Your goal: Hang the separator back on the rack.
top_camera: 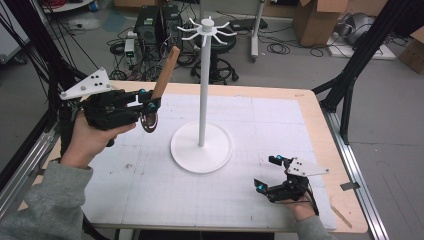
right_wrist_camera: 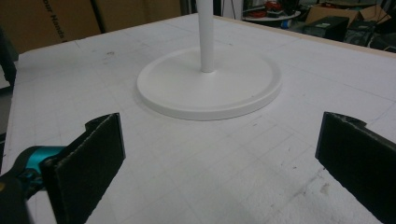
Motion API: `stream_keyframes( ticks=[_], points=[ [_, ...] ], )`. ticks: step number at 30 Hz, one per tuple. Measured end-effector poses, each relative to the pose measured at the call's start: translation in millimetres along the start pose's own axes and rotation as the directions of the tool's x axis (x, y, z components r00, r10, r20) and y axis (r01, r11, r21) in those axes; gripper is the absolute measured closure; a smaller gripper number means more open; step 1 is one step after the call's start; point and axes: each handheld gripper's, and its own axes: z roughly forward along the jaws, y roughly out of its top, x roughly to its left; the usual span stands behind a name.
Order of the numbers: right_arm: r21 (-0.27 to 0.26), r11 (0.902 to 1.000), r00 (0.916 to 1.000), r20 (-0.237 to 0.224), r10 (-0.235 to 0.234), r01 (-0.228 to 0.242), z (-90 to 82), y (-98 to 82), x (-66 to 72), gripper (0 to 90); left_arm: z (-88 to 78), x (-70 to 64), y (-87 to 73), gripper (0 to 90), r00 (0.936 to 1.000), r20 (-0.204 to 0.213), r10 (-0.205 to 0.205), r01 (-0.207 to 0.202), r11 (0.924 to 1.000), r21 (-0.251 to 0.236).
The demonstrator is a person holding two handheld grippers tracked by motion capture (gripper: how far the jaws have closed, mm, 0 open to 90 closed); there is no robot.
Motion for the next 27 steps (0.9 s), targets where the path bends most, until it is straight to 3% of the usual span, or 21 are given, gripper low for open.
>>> stream_keyframes(
  ticks=[7,27],
  points=[
    [0.003,1.0,1.0,-0.004,0.002,-0.002,0.1,-0.2,-0.1,0.5,-1.4,3.4,7.0,69.5,0.9999,0.015,-0.001,0.001,1.0,0.0],
    [0.002,1.0,1.0,-0.007,0.002,-0.002,-0.3,0.2,0.3,0.5,6.1,0.5,25.3,69.5,1.0,-0.003,0.009,-0.009,1.0,-0.002]
  ],
)
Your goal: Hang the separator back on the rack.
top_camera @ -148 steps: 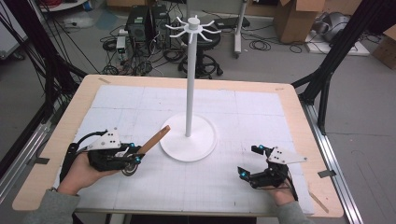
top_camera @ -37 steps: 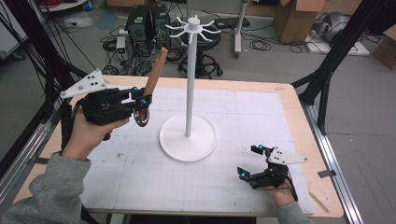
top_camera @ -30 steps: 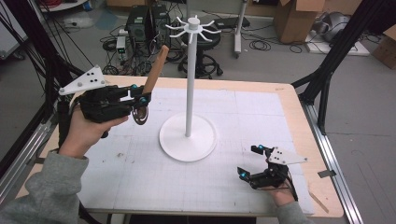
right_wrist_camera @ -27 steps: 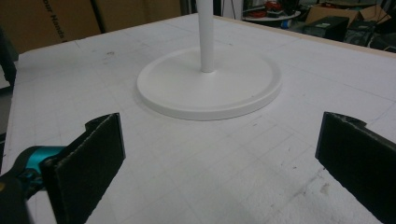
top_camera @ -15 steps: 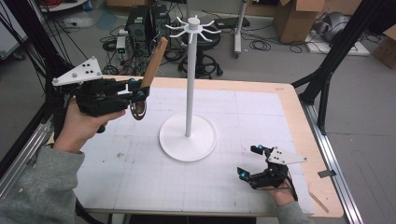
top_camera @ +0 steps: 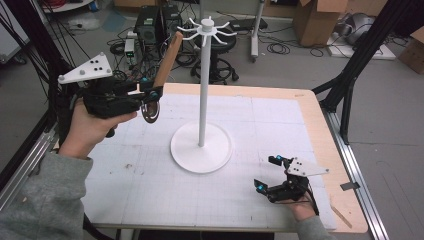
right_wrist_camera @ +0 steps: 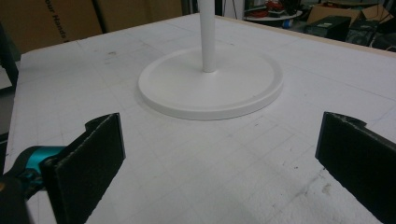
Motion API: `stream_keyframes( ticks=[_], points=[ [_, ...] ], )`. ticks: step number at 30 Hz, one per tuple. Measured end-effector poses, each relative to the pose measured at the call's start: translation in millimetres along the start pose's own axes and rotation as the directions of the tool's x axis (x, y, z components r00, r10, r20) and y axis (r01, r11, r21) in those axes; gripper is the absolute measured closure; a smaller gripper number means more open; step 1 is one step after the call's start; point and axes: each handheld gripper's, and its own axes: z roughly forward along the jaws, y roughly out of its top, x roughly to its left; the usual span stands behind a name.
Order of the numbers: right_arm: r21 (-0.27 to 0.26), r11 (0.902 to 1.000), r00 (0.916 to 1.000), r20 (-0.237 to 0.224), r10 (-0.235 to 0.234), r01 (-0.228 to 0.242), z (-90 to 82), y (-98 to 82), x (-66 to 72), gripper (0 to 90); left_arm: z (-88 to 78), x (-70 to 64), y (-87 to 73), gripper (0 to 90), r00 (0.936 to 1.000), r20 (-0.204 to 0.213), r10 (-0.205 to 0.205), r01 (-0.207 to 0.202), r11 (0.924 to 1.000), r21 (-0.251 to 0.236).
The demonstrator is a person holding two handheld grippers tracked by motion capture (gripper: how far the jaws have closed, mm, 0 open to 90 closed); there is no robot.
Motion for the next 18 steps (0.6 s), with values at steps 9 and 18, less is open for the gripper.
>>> stream_keyframes(
  ticks=[9,18],
  points=[
    [-0.005,1.0,1.0,0.002,0.001,-0.001,-0.2,0.1,0.1,0.5,2.4,2.7,0.6,69.5,1.0,-0.007,-0.007,0.007,1.0,0.003],
    [-0.003,1.0,1.0,0.002,-0.002,0.002,0.1,0.1,-0.2,0.5,6.0,1.2,0.8,69.5,0.9999,-0.001,-0.01,0.01,0.9999,0.004]
  ],
)
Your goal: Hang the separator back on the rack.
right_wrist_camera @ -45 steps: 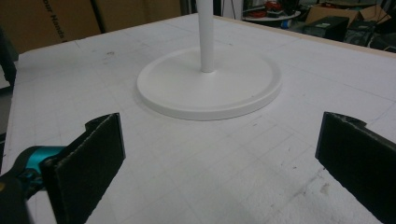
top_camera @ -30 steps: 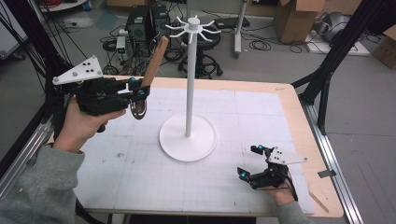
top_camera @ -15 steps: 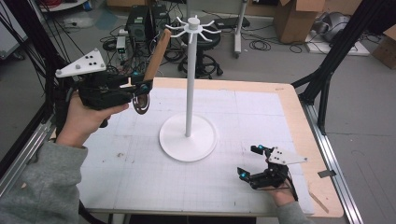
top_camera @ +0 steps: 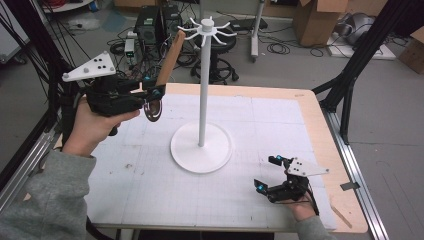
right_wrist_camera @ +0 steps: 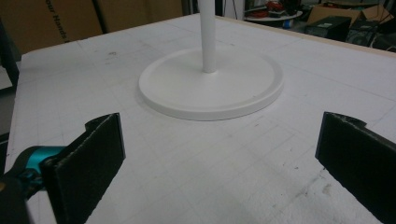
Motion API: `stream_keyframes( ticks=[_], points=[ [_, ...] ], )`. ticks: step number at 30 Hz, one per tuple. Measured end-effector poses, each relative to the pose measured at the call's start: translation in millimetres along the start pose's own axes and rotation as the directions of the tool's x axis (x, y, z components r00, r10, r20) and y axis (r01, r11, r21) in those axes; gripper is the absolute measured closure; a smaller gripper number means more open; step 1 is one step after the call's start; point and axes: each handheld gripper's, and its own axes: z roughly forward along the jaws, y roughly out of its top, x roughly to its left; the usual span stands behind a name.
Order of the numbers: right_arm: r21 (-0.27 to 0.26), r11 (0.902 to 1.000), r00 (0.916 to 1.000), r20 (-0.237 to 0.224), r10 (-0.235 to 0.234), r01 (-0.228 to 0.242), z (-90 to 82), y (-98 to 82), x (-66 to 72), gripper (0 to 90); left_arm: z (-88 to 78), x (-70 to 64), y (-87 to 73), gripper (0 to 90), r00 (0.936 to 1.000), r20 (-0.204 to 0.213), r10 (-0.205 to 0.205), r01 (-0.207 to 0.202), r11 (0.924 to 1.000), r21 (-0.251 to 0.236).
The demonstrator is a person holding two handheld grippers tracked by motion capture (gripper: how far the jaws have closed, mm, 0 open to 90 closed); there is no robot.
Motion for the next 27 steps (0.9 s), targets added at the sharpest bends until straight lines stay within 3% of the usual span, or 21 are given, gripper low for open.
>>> stream_keyframes(
  ticks=[27],
  points=[
    [0.004,1.0,1.0,-0.006,-0.001,0.001,0.4,-0.1,-0.1,0.5,21.8,-0.4,-8.3,69.5,0.9995,-0.032,-0.004,0.004,1.0,0.004]
  ],
)
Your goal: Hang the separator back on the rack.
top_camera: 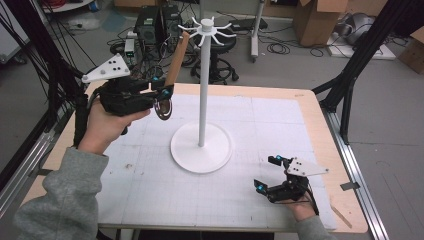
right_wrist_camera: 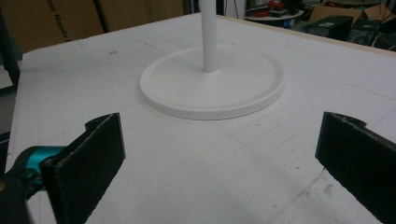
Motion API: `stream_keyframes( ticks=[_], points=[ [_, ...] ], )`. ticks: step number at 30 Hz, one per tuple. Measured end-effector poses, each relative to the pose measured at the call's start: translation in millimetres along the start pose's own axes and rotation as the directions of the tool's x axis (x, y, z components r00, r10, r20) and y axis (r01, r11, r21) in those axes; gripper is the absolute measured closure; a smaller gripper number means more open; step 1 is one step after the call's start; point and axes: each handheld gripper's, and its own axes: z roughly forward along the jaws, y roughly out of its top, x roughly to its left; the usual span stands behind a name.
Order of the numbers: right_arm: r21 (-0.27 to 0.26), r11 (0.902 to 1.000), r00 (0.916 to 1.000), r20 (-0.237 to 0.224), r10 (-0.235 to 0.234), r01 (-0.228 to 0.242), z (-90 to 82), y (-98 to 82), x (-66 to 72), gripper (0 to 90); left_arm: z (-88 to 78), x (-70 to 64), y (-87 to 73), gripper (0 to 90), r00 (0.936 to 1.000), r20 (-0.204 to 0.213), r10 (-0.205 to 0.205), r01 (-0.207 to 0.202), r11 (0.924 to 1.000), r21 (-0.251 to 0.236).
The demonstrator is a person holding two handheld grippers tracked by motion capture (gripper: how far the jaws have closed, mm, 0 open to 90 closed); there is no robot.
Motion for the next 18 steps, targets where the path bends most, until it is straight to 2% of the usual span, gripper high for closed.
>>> stream_keyframes(
  ticks=[13,18],
  points=[
    [-0.003,1.0,1.0,-0.001,0.0,0.0,-0.1,0.2,0.1,0.5,16.1,-3.3,-4.0,69.5,0.9998,0.017,-0.01,0.01,0.9999,0.002],
    [-0.003,1.0,1.0,0.0,-0.005,0.005,0.0,0.2,0.2,0.5,20.3,-3.6,-4.9,69.3,0.9998,0.003,-0.022,0.022,0.9998,-0.003]
  ],
)
